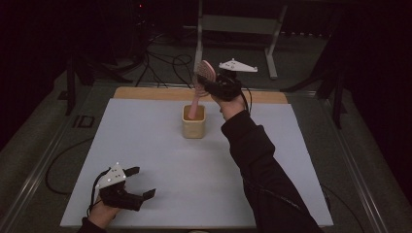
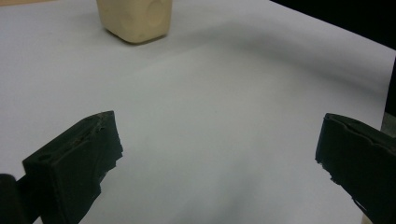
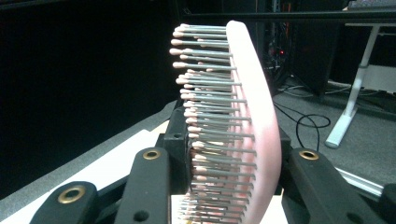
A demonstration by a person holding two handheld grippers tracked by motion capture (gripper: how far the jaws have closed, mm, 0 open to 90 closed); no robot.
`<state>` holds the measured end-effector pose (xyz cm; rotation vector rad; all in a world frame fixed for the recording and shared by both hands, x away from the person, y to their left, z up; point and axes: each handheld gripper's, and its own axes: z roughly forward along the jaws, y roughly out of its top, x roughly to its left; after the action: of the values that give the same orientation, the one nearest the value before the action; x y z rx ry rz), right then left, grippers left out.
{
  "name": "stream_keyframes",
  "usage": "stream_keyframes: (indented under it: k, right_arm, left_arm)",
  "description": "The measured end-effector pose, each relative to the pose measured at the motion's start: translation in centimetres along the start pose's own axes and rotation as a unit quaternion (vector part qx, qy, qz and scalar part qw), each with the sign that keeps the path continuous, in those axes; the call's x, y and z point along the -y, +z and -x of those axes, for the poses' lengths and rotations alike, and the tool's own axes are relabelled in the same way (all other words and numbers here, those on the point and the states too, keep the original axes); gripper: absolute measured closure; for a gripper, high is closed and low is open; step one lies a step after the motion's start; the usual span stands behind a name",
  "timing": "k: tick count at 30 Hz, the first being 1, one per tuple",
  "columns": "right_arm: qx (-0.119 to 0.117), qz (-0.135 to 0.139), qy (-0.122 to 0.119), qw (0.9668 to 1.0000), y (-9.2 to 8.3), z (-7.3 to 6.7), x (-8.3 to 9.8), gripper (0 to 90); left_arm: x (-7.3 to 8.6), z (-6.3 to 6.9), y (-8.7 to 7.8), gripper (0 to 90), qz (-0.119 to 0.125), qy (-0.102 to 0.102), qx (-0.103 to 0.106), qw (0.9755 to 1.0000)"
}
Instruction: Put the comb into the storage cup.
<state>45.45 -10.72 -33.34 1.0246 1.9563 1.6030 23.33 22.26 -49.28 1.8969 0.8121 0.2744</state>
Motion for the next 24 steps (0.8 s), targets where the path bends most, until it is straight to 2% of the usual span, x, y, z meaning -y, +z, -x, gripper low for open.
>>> stream_keyframes:
  k: [24]
  right_arm:
    - [-0.005, -0.024, 0.014, 0.9996, 1.5, 0.5, 2.8, 64.7]
  left_arm:
    - [0.0, 0.2, -0.1, 0.4, 0.001, 0.004, 0.000, 1.0000]
